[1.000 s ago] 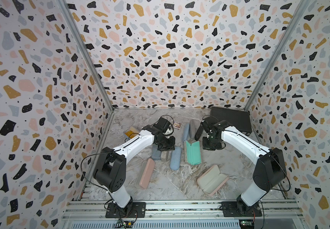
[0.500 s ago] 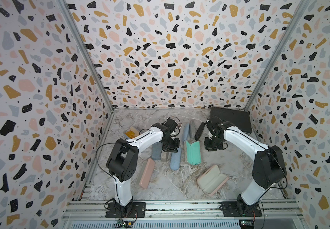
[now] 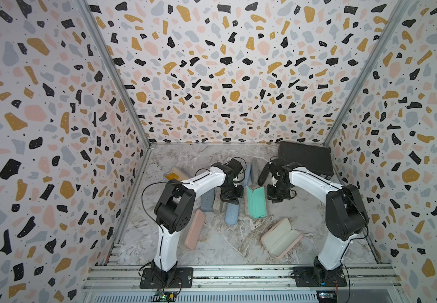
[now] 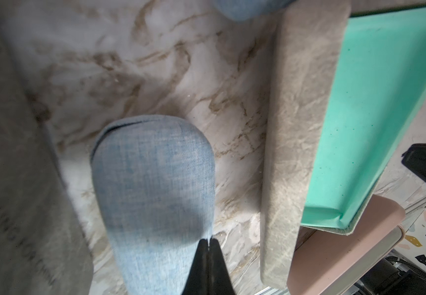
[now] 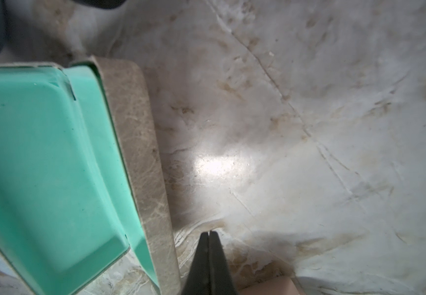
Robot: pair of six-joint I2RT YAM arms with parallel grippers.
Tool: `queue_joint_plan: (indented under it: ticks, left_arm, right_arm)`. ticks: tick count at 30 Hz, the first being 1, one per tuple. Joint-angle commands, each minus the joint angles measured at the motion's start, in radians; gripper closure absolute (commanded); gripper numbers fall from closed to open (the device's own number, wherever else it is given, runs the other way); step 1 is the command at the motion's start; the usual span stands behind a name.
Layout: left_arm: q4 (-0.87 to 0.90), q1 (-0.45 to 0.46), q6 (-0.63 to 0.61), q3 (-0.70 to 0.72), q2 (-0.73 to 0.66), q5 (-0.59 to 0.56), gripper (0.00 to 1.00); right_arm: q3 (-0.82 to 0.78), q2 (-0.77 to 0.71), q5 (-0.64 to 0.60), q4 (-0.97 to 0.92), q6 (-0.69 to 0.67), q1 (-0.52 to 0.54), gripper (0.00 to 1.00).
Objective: Close the glasses case
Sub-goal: Close the glasses case at the center of the board.
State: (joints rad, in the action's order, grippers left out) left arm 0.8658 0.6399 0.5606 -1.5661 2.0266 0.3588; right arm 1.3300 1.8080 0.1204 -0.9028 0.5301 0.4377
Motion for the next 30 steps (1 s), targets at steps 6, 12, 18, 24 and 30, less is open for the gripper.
queue_joint_plan:
  ticks: [6, 12, 18, 24, 30]
  left_arm:
    - [0.039, 0.024, -0.024, -0.069, 0.055, -0.008, 1.00]
    - [0.048, 0.032, -0.027, -0.092, 0.081, -0.008, 1.00]
    - [0.056, 0.038, -0.029, -0.109, 0.094, -0.005, 1.00]
    - [0.063, 0.050, -0.028, -0.130, 0.106, -0.004, 1.00]
    - [0.069, 0.061, -0.029, -0.150, 0.111, 0.000, 1.00]
  right_arm:
    - [-0.012, 0.032, 0.013, 0.011, -0.018, -0.003, 1.00]
    - [-0.003, 0.065, 0.060, 0.022, -0.045, -0.003, 1.00]
    - [0.003, 0.065, 0.103, 0.032, -0.073, -0.003, 1.00]
    - [0.013, 0.059, 0.170, 0.038, -0.100, -0.002, 1.00]
    - [0.028, 0.063, 0.205, 0.028, -0.117, 0.007, 0.99]
